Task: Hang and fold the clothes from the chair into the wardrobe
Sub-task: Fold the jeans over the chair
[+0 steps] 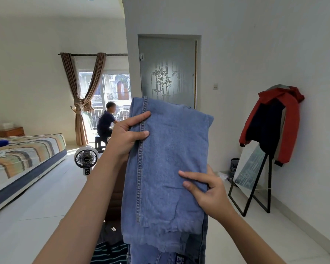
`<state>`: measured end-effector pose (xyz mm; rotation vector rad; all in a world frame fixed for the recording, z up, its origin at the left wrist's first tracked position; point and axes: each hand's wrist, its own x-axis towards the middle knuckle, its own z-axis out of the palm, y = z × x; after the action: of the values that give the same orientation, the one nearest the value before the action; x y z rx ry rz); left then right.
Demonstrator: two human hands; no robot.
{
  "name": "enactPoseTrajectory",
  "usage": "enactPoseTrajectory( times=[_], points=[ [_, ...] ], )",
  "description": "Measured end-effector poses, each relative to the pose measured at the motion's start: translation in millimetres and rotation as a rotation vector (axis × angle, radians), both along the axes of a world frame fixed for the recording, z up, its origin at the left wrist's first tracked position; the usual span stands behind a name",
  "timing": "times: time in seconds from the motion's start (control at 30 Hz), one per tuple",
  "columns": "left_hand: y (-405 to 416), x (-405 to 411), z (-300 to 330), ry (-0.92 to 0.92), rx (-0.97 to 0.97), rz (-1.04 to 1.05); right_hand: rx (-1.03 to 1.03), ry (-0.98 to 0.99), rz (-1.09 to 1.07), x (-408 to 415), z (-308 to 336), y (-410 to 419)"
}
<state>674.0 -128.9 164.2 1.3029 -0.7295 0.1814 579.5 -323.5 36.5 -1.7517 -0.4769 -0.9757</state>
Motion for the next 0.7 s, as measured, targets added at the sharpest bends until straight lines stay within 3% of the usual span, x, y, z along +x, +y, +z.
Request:
enactPoseTrajectory(
  times=[0.1,0.3,0.43,0.53,0.63,0.7],
  points=[
    [2,6,0,0.062,-0.021,-0.032,0.075,0.095,0.031,-3,13,-1],
    [11,14,-11,0.167,-0.079,-0.15,0.263,0.05,0.089,-4,40,-3],
    [23,16,-44,0.186,0.019,-0.361,0.359,0.021,0.114,-5,55,-8],
    [16,14,-74,0.3,-0.004,-0.543,0.388,0.002,0.112,1,61,-14],
    [3,11,-85,0.221,0.163,-0.415,0.391,0.023,0.08,7,56,-21],
    [-4,7,-85,0.183,0.177,-0.361,0.379,0.066,0.063,8,51,-27]
  ],
)
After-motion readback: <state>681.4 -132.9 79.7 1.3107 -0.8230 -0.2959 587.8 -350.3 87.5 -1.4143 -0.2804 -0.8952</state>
